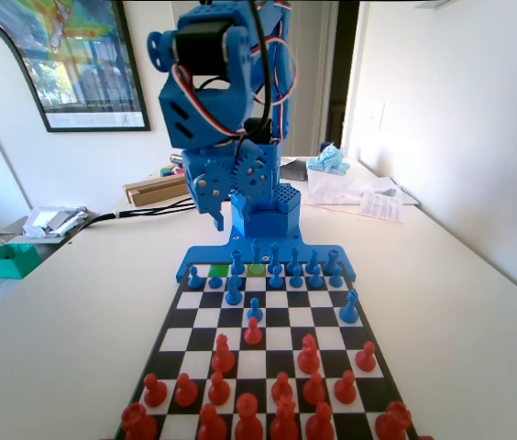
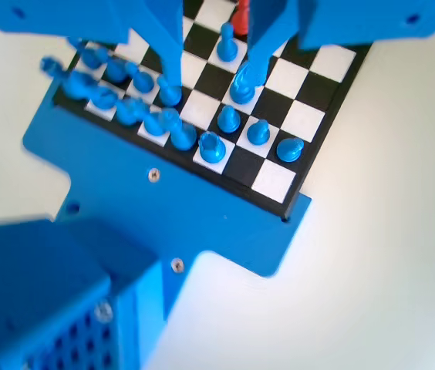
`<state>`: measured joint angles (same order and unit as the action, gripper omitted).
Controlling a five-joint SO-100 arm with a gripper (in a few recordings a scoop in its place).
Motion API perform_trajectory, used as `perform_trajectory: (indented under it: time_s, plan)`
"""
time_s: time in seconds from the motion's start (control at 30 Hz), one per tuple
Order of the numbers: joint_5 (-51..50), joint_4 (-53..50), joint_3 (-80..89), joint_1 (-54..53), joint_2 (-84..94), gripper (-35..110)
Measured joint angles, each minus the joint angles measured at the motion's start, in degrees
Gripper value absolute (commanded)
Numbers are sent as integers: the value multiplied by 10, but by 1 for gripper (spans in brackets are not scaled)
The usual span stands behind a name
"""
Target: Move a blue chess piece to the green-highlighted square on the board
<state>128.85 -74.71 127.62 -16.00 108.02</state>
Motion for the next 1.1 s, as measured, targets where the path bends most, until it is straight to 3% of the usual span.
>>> perform_trajectory:
  time_s: [0.3,0.5,0.8,1.1]
  plan:
    - [-186,96,105,18,85,13]
    - [-200,137,142,13,94,12]
    - [-58,148,149,69,88,13]
    - [178,76,97,112,76,17]
